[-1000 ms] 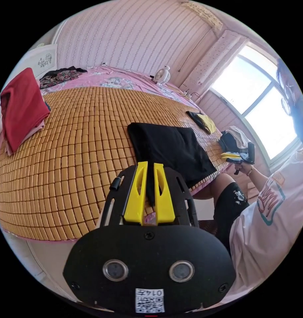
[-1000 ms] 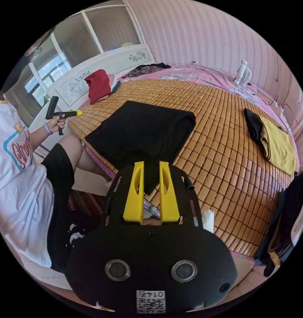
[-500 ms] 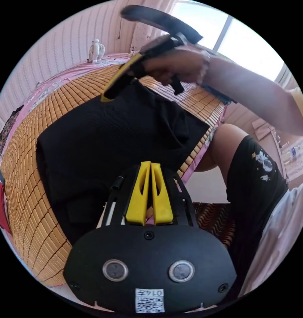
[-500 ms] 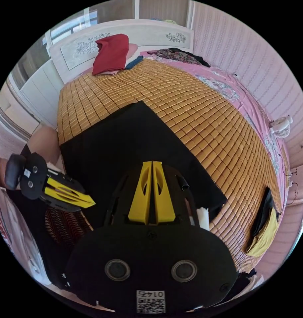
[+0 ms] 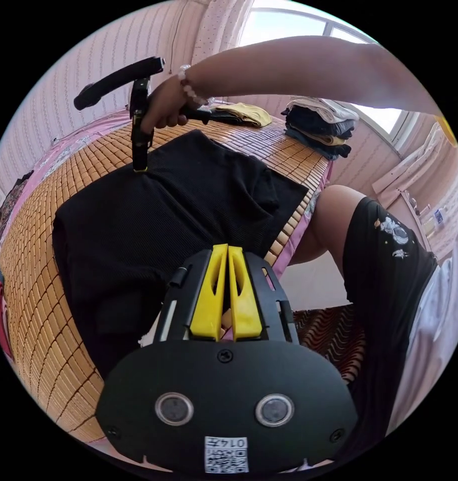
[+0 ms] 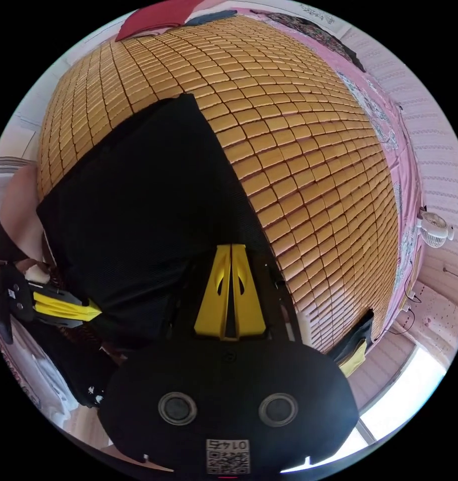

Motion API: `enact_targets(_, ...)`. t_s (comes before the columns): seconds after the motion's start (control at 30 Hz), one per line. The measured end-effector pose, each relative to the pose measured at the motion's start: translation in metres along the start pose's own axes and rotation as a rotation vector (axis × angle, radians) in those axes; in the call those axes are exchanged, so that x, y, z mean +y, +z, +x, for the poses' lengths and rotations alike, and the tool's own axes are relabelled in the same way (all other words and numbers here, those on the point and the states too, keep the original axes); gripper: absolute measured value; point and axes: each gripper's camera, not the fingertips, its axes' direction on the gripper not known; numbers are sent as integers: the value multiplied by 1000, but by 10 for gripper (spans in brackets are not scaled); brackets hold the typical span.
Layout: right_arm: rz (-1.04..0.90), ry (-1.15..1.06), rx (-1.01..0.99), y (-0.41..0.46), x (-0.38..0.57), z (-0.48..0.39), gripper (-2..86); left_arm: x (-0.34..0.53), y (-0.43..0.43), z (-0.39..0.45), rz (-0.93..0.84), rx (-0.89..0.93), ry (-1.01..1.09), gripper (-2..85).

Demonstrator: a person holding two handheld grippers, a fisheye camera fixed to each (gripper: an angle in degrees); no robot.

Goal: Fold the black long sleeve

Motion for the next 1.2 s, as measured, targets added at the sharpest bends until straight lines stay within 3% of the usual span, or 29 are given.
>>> enact_targets(0.1,160,86,-59,-20,41,15,-2,0,-10,7,26,-9,-11,-6)
enact_targets(0.23,372,322,-187,-39,166,23,10,-1,-39,24,165,11,35,31)
enact_targets(0.43,298,689,-250,7,351,-17,92,-25,-54,51,290,54,76,130)
enact_targets(0.63,217,795,-541,70,419,-41,53,-75,-35,78,237,108,148,182)
enact_targets(0.8,343,777,-635,73,450,-30,14,-114,-8,93,124,118,212,229)
enact_targets(0.87,488,783,-685,63,472,-24,12,-128,6,100,61,105,244,242)
enact_targets(1.0,689,806,-754,53,496,-18,14,-141,20,108,28,106,266,203)
enact_targets(1.03,729,800,-791,54,499,-18,15,-143,23,109,17,78,241,160)
enact_targets(1.13,770,763,-856,62,503,-27,24,-141,26,104,-19,-62,158,41)
enact_targets(1.2,762,769,-818,66,512,-30,37,-133,18,102,-6,-35,162,37)
